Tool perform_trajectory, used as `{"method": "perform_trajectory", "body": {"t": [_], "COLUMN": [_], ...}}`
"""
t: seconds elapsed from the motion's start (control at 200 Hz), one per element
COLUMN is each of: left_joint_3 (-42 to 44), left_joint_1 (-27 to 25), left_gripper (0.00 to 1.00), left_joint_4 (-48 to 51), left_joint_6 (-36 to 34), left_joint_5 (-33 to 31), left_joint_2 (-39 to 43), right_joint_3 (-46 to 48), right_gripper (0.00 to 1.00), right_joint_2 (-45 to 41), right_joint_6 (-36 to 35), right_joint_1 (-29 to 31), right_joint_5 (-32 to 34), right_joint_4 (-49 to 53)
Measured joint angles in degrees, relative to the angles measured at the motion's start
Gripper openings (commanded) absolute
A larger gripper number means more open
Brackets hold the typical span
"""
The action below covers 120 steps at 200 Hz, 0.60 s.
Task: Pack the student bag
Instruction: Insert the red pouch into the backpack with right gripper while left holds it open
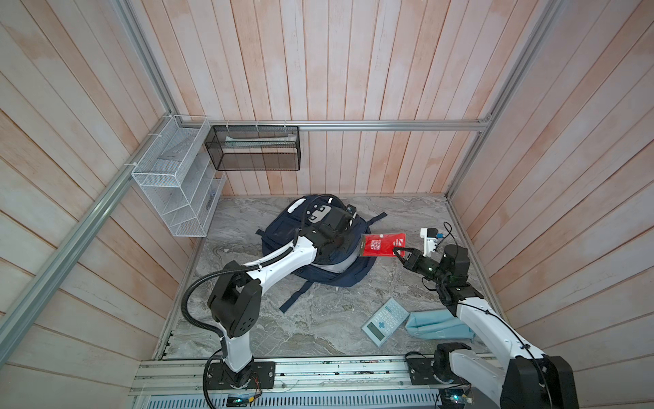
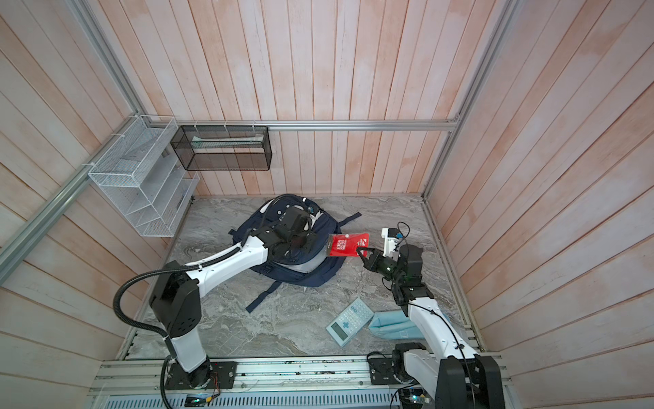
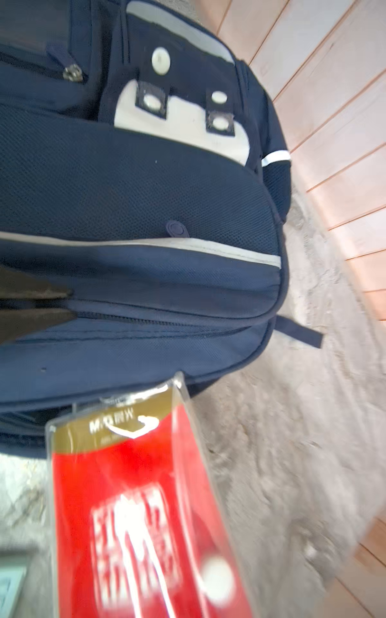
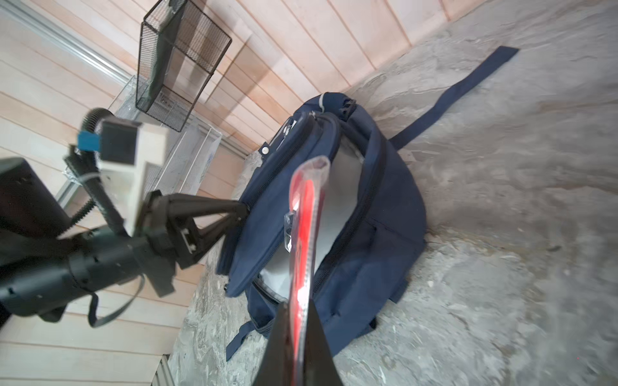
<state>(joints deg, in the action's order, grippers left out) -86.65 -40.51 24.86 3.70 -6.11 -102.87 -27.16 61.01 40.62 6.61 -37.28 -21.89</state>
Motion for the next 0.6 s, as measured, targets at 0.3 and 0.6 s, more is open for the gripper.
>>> {"method": "perform_trajectory", "body": {"t": [0.3,0.6], "left_joint_3": [0.31,0.31], "left_joint_1": [9.6,10.12], "left_gripper": [0.0,0.0], "left_joint_4": [-1.42,-1.29], "left_joint_6": [7.56,9.46], "left_joint_5": [13.7,17.84], "left_joint_2": [6.32,6.32], "right_joint_3": [-7.54,-21.55], "right_gripper": [0.0,0.0], "right_joint_2": [19.06,41.22], "right_joint_6": [4.02,8.85], "right_joint_1": [11.37,15.96], "right_joint_5": [1.16,2.67], "right_joint_4": [-11.32,-23.85]}}
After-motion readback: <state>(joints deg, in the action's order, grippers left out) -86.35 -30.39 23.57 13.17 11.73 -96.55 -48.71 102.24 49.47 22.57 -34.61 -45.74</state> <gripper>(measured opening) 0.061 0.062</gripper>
